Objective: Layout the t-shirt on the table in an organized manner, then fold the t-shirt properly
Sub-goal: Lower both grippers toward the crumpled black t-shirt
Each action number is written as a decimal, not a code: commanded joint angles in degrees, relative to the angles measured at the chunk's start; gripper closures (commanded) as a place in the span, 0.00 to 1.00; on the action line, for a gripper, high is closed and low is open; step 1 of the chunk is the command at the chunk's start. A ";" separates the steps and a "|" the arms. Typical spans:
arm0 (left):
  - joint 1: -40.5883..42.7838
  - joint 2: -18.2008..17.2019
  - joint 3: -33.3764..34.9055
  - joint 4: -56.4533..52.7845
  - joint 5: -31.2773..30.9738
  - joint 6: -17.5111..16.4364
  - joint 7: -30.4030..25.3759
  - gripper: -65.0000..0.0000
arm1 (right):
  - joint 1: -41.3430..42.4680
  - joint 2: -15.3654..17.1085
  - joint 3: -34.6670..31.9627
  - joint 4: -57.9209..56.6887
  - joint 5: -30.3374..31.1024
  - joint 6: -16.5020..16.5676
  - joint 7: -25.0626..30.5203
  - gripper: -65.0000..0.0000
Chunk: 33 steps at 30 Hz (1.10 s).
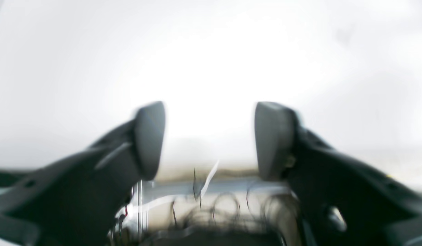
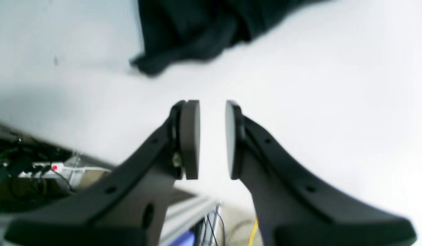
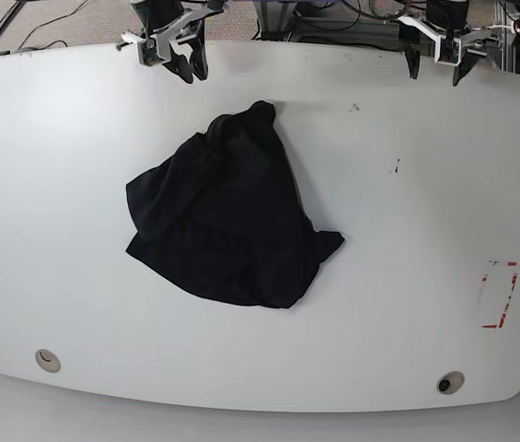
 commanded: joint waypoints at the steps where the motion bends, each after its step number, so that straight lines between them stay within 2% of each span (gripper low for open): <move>1: -1.50 -0.34 -0.24 1.13 -0.28 0.44 -1.37 0.37 | 1.93 0.06 -1.51 1.11 0.57 0.33 1.21 0.81; 6: -5.81 -0.52 -0.24 1.13 -0.28 0.44 -1.37 0.37 | 6.24 0.06 -3.45 1.11 0.48 0.15 0.86 0.80; 9: -9.06 -0.52 -0.06 1.13 -0.02 0.44 -1.37 0.37 | 8.96 0.06 -3.89 1.11 0.04 -0.81 -1.25 0.79; 13: -13.54 -1.84 1.70 0.78 0.07 0.44 -0.05 0.36 | 13.89 0.06 -4.77 1.02 -4.71 -4.77 -5.91 0.65; 17: -17.76 -5.62 6.71 0.69 0.07 0.44 4.08 0.37 | 17.67 -0.03 -5.82 0.93 -9.19 -7.32 -8.90 0.55; 23: -22.16 -9.49 12.16 0.87 0.07 0.44 6.63 0.37 | 21.27 -0.03 -7.05 0.93 -13.15 -10.31 -12.15 0.54; 33: -25.76 -9.31 12.42 1.04 -0.11 0.62 6.46 0.37 | 24.79 -0.03 -10.13 -1.88 -16.31 -15.23 -16.02 0.54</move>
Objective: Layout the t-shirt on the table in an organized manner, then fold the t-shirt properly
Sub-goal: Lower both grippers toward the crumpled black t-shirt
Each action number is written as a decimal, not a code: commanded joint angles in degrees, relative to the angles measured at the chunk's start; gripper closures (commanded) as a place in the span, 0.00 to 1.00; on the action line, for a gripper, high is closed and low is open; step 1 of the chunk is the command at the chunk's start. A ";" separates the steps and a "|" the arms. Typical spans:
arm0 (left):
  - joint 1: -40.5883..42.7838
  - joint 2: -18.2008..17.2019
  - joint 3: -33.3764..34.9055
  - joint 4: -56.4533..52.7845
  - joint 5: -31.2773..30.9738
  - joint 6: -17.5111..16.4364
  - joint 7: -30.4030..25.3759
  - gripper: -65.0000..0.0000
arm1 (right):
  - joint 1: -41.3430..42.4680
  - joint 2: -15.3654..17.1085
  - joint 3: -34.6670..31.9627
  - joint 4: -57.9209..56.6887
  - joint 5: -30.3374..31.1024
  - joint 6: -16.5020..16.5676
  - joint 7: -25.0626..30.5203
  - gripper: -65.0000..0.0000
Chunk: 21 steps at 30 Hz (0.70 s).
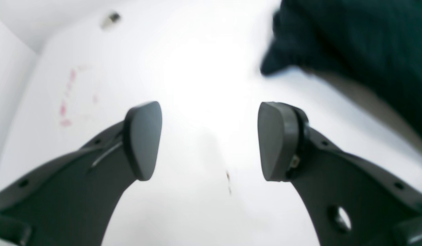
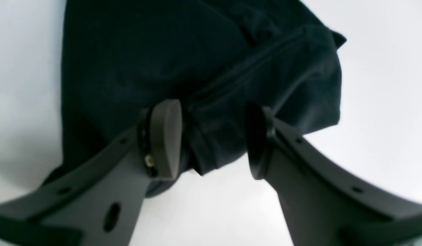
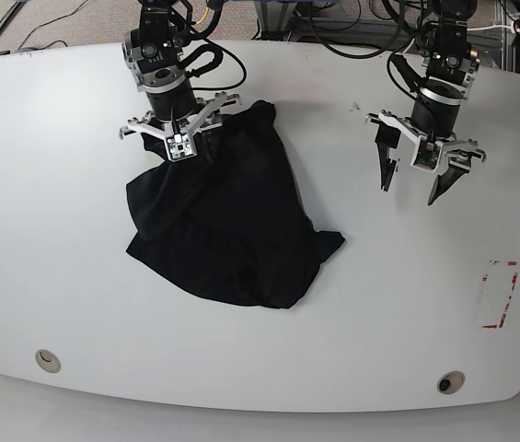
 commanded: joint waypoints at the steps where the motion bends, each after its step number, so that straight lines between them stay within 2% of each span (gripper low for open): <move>1: 0.29 -0.15 -0.10 1.22 -0.24 0.31 -1.50 0.37 | 1.29 -0.16 -0.77 -1.29 -0.14 -1.44 0.77 0.54; 8: 0.73 -0.15 -1.24 1.22 -0.24 0.31 -1.50 0.37 | 2.61 -0.08 -3.32 -7.01 -0.23 -1.88 0.94 0.54; 21: 1.87 -0.15 -4.67 1.22 -0.24 0.22 -1.50 0.37 | 5.34 0.28 -3.24 -11.93 -0.23 -1.88 1.21 0.55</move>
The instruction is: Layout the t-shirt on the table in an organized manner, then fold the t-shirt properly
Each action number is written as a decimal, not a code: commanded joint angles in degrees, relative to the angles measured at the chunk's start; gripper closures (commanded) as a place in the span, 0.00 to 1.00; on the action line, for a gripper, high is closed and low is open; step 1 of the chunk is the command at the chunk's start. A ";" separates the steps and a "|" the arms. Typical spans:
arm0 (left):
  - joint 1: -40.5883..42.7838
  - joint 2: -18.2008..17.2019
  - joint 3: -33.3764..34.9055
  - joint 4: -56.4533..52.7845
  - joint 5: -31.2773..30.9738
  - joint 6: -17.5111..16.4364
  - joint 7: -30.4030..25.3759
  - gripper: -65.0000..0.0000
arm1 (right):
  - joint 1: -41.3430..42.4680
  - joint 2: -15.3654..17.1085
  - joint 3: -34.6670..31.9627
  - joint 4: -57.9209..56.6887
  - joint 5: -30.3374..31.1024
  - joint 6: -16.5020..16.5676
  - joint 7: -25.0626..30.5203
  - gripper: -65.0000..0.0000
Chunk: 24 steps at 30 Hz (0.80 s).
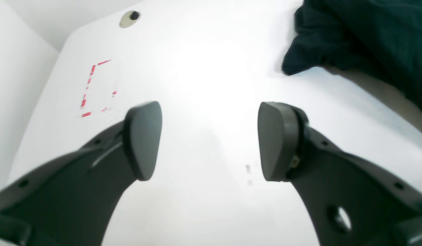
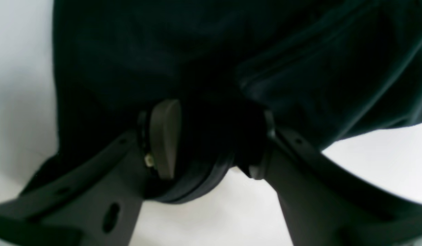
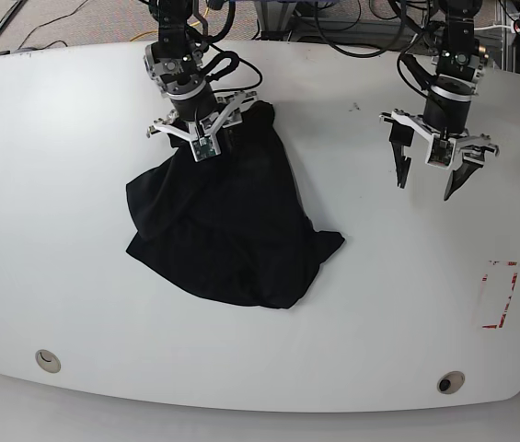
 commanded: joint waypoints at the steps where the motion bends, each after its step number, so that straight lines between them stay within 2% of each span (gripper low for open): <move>1: 0.54 -0.50 -0.89 1.20 -0.24 0.49 -1.39 0.37 | 1.01 -0.12 -0.09 0.39 0.21 -0.13 1.40 0.55; 14: 1.68 -0.50 -3.53 1.20 -0.24 0.49 -1.48 0.37 | 2.15 1.03 -0.09 -0.84 0.21 -0.13 1.40 0.56; 17: 1.68 -0.50 -3.53 1.20 -0.24 0.49 -1.48 0.37 | 2.24 1.20 -0.09 -1.63 0.21 -0.13 2.55 0.65; 24: 1.42 -0.50 -3.53 1.20 -0.24 0.49 -1.48 0.37 | 2.33 2.08 0.00 -2.86 0.21 -0.13 4.57 1.00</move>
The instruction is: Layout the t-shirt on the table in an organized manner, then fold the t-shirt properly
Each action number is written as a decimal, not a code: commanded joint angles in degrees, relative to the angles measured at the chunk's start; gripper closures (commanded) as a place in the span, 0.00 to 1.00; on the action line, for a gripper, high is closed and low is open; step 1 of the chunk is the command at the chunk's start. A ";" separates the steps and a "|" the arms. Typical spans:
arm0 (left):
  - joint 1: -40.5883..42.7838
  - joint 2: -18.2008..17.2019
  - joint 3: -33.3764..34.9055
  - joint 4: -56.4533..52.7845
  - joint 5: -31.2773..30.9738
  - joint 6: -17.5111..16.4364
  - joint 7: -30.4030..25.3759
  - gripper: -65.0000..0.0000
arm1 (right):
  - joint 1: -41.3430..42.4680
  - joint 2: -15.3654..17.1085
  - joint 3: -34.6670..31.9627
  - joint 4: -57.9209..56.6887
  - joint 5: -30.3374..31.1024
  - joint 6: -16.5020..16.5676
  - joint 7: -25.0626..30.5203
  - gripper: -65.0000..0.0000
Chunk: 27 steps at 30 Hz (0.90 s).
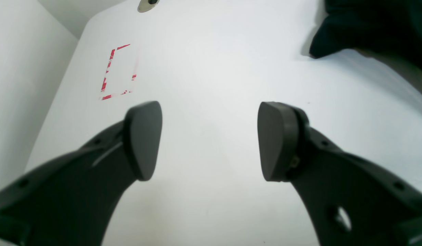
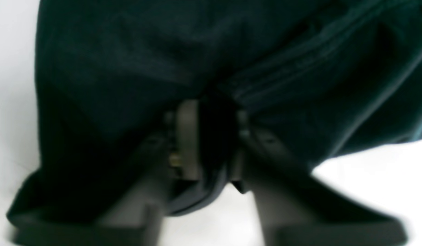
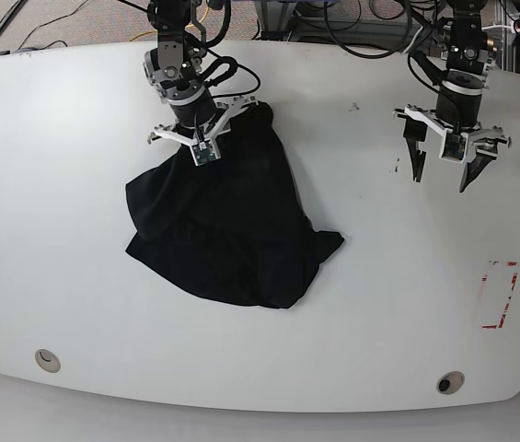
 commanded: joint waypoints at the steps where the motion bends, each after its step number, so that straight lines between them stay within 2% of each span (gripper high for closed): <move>1: -0.26 -0.44 -0.19 1.20 -0.26 0.29 -1.44 0.37 | 0.18 0.55 0.00 0.95 0.08 -0.11 1.47 1.00; 10: -2.02 -0.26 0.17 0.93 -0.53 0.20 -1.17 0.37 | -3.68 0.55 0.09 10.70 0.08 -0.11 1.47 1.00; 16: -5.63 2.99 0.25 0.67 -0.44 0.20 -1.00 0.36 | -7.20 0.38 0.09 17.39 0.08 -0.11 1.47 1.00; 21: -9.41 4.13 2.36 -1.70 -0.44 0.20 2.96 0.36 | -9.13 0.02 0.00 19.41 -0.01 -0.11 1.55 1.00; 27: -16.79 4.05 6.50 -9.79 -0.44 0.20 8.94 0.36 | -9.66 0.38 0.00 19.41 -0.01 -0.11 1.64 1.00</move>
